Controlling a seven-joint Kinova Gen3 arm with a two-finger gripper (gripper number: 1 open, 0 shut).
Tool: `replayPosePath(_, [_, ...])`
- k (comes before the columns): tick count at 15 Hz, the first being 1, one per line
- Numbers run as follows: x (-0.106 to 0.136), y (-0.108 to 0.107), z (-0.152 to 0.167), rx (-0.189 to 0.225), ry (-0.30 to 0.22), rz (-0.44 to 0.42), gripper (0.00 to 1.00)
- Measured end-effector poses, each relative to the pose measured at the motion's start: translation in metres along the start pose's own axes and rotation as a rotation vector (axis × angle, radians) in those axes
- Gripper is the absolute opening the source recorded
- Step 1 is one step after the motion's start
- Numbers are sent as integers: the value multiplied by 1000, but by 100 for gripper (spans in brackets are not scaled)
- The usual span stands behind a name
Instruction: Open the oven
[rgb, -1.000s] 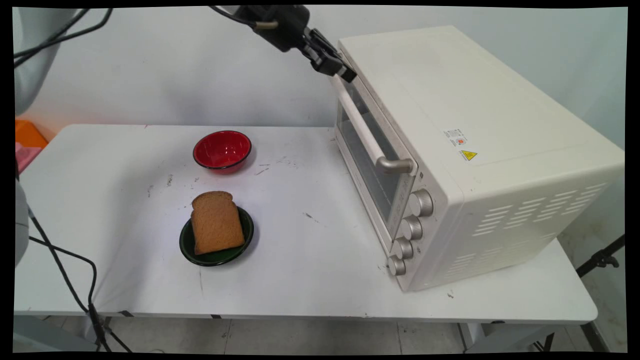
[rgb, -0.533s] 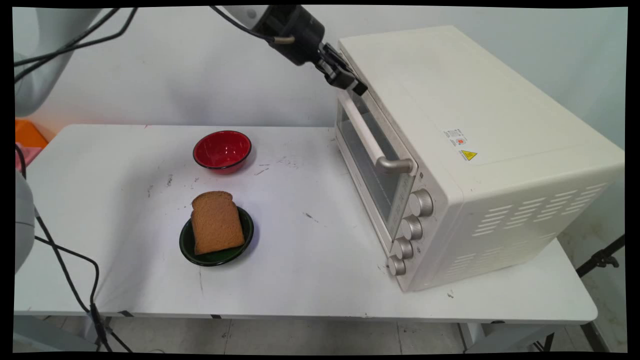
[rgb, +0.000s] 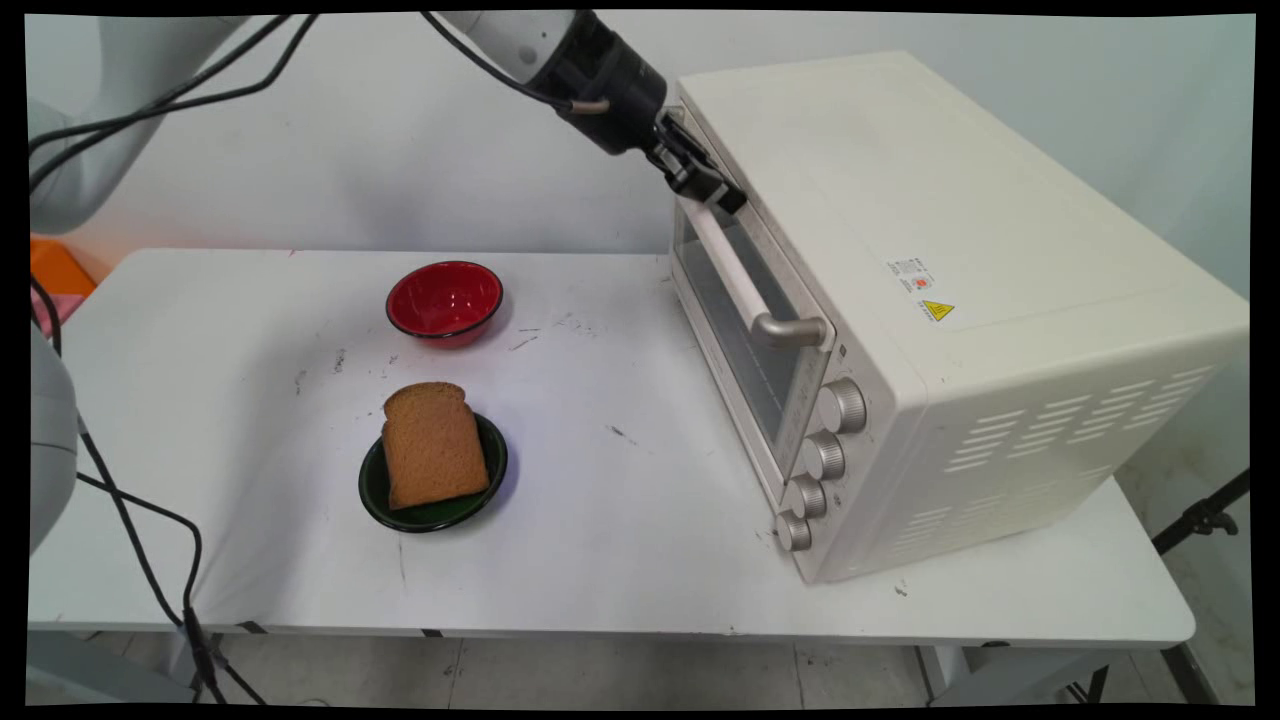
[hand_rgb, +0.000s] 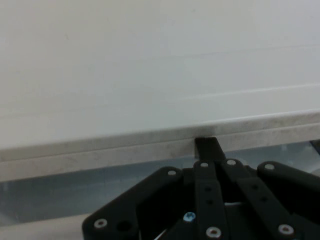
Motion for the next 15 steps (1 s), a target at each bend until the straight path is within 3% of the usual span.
replayPosePath(8, [-15, 6, 10, -10, -33, -9, 0])
replayPosePath(15, [-40, 16, 1, -12, -63, -13, 0])
